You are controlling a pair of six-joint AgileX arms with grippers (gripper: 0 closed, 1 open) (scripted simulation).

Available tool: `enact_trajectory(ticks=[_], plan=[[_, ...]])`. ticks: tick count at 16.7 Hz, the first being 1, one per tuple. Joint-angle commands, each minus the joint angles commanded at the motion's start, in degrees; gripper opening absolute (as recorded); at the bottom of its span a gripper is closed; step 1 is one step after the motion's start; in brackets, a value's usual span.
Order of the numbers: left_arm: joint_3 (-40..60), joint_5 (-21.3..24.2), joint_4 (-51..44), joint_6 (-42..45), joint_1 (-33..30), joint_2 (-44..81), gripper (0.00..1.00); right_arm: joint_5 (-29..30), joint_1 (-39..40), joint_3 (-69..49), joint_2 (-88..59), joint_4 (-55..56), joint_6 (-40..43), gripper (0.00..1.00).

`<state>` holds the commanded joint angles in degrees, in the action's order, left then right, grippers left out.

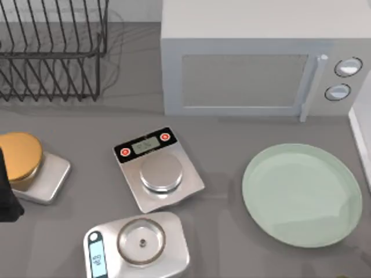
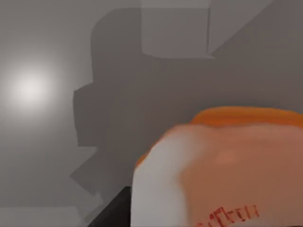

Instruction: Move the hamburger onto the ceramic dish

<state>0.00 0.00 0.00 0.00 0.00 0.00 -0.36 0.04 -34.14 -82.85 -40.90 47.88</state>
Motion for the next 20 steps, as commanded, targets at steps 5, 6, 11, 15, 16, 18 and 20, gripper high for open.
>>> enact_trajectory(ticks=[5, 6, 11, 15, 16, 18, 20], plan=[[0.0, 0.0, 0.0, 0.0, 0.0, 0.0, 1.00, 0.0, -0.2, -7.7, 4.0, -12.7, 0.4, 0.00], [0.0, 0.0, 0.0, 0.0, 0.0, 0.0, 1.00, 0.0, -0.2, -9.6, 5.2, -16.4, 0.4, 0.00], [0.0, 0.0, 0.0, 0.0, 0.0, 0.0, 1.00, 0.0, -0.3, -16.2, 9.8, -26.0, 0.3, 0.00], [0.0, 0.0, 0.0, 0.0, 0.0, 0.0, 1.00, 0.0, -0.2, -16.1, 9.6, -26.0, 0.2, 0.00], [0.0, 0.0, 0.0, 0.0, 0.0, 0.0, 1.00, 0.0, -0.1, -16.2, 9.5, -26.0, 0.3, 0.00], [0.0, 0.0, 0.0, 0.0, 0.0, 0.0, 1.00, 0.0, 1.8, -18.3, 7.4, -25.8, 1.7, 0.00], [0.0, 0.0, 0.0, 0.0, 0.0, 0.0, 1.00, -0.1, 5.4, -22.6, 2.8, -25.3, 4.6, 0.00]])
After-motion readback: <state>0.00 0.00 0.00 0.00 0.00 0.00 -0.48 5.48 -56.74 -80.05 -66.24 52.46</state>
